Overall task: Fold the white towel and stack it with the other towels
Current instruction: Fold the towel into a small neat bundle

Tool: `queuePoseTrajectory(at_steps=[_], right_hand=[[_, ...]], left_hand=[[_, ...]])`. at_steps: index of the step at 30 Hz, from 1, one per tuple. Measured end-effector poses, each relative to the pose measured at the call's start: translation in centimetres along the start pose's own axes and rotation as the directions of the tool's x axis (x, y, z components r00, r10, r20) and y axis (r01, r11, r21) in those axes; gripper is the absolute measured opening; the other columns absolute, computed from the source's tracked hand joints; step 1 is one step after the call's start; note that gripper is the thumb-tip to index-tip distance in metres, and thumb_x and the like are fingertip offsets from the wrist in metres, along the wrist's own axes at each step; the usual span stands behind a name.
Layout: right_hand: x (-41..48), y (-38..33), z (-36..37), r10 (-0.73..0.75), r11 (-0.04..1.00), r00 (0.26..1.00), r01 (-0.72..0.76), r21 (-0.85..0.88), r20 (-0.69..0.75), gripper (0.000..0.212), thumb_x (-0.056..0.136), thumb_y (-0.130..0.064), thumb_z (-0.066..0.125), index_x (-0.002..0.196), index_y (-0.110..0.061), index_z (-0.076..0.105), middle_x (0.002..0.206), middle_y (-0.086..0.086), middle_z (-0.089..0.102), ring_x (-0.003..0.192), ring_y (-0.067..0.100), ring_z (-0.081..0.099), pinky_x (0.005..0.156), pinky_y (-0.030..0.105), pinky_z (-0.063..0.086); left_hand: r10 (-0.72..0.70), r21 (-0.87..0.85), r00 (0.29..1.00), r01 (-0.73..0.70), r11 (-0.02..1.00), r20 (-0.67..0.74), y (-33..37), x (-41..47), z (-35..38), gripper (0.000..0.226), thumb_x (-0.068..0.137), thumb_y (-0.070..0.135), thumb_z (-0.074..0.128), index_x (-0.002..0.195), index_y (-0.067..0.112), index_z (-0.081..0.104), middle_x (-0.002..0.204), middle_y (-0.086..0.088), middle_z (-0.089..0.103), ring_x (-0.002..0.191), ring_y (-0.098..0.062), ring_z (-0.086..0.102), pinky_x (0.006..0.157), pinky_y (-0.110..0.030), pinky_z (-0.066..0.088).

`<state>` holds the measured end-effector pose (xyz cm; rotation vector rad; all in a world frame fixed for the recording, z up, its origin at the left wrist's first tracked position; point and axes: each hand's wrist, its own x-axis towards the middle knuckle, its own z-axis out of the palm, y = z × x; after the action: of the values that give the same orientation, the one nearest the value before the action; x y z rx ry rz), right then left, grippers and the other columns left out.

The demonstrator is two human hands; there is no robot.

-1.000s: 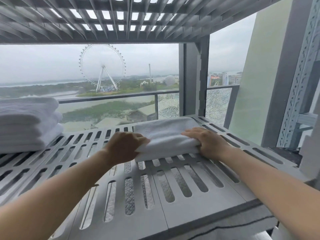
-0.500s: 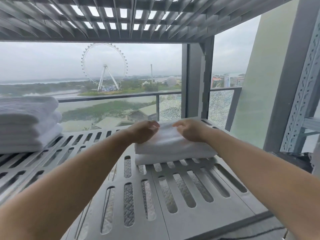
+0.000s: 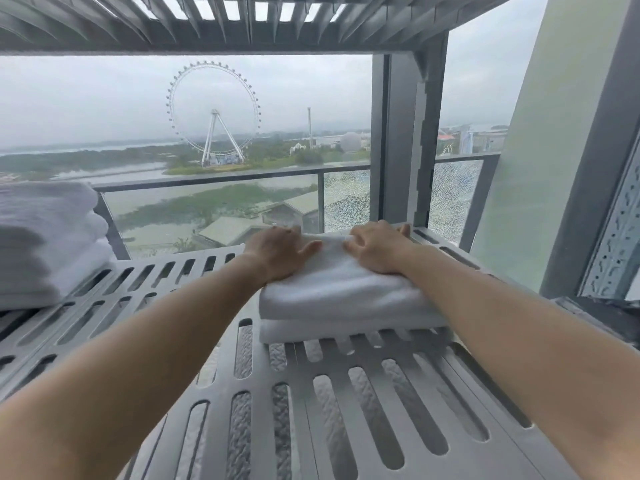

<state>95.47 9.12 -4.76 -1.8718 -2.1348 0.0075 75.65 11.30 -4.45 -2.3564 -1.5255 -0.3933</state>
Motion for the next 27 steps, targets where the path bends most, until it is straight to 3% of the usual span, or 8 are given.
queuePoseTrajectory(at_steps=[3,7,10,14,19,21,24,27], right_hand=[[0.1,0.7,0.1,-0.08,0.994,0.966,0.097,0.057,-0.245,0.023,0.094,-0.04,0.039,0.081,-0.021,0.042,0.088,0.0,0.052,0.092,0.023,0.049,0.075,0.036,0.028],[-0.5,1.3,1.5,-0.093,0.981,0.946,0.141,0.135,-0.311,0.022,0.095,-0.039,0.042,0.082,-0.021,0.038,0.063,-0.009,0.045,0.065,0.023,0.045,0.05,0.029,0.025],[0.0,1.4,1.8,-0.09,0.985,0.951,0.13,0.118,-0.296,0.018,0.095,-0.04,0.043,0.09,-0.022,0.044,0.078,0.002,0.058,0.071,0.022,0.046,0.061,0.031,0.03],[0.2,1.6,1.9,-0.089,0.986,0.954,0.124,0.11,-0.285,0.029,0.095,-0.041,0.043,0.112,-0.019,0.052,0.097,0.007,0.066,0.083,0.025,0.056,0.068,0.031,0.034],[-0.2,1.0,1.6,-0.142,0.982,0.941,0.174,0.079,-0.306,0.033,0.093,-0.036,0.05,0.12,-0.018,0.053,0.117,0.004,0.062,0.102,0.023,0.057,0.082,0.033,0.045],[-0.3,0.6,1.2,-0.171,0.982,0.948,0.186,0.032,-0.268,0.031,0.093,-0.032,0.05,0.121,-0.018,0.053,0.121,0.003,0.06,0.106,0.022,0.056,0.09,0.038,0.047],[-0.3,-1.0,0.5,-0.134,0.985,0.974,0.151,0.082,-0.185,0.032,0.093,-0.026,0.049,0.125,-0.021,0.05,0.124,0.005,0.059,0.109,0.021,0.054,0.091,0.034,0.043],[0.3,-4.2,1.0,-0.059,0.995,0.996,0.064,0.075,-0.06,0.045,0.091,-0.042,0.047,0.134,-0.03,0.04,0.139,0.0,0.048,0.126,0.021,0.043,0.109,0.048,0.022]], left_hand=[[0.044,0.036,0.99,-0.04,0.999,-0.135,0.0,0.5,-0.7,0.059,0.087,0.063,0.035,0.105,0.008,0.05,0.108,-0.017,0.063,0.097,-0.034,0.061,0.072,-0.037,0.041],[0.018,0.06,1.0,-0.018,0.998,0.004,0.2,0.6,0.9,0.063,0.087,0.062,0.036,0.117,0.008,0.047,0.113,-0.019,0.061,0.101,-0.035,0.06,0.081,-0.041,0.047],[-0.025,-0.187,0.999,0.034,0.982,0.047,-0.3,0.4,1.5,0.058,0.088,0.055,0.045,0.121,0.006,0.046,0.122,-0.02,0.057,0.109,-0.036,0.056,0.091,-0.042,0.044],[-0.09,-0.496,0.995,0.104,0.862,0.053,-1.6,-1.3,1.0,0.049,0.088,0.04,0.057,0.126,0.012,0.048,0.128,-0.014,0.056,0.116,-0.028,0.052,0.093,-0.032,0.039],[-0.093,-0.721,0.992,0.124,0.682,0.083,-2.8,-5.8,0.5,0.044,0.093,0.032,0.05,0.135,0.018,0.042,0.118,-0.008,0.059,0.099,-0.019,0.058,0.085,-0.028,0.046],[-0.102,-0.748,0.992,0.127,0.652,0.08,-3.3,-7.5,0.4,0.04,0.095,0.032,0.047,0.132,0.017,0.045,0.128,-0.005,0.054,0.107,-0.016,0.056,0.091,-0.035,0.047],[-0.09,-0.74,0.994,0.107,0.664,0.063,-3.9,-9.3,0.1,0.033,0.096,0.034,0.043,0.124,0.017,0.05,0.117,0.0,0.058,0.103,-0.016,0.058,0.082,-0.036,0.052],[-0.057,-0.714,0.998,0.055,0.698,0.021,-4.2,-10.0,0.3,0.023,0.095,0.031,0.043,0.113,0.02,0.053,0.096,0.004,0.062,0.089,-0.016,0.062,0.063,-0.022,0.046]])
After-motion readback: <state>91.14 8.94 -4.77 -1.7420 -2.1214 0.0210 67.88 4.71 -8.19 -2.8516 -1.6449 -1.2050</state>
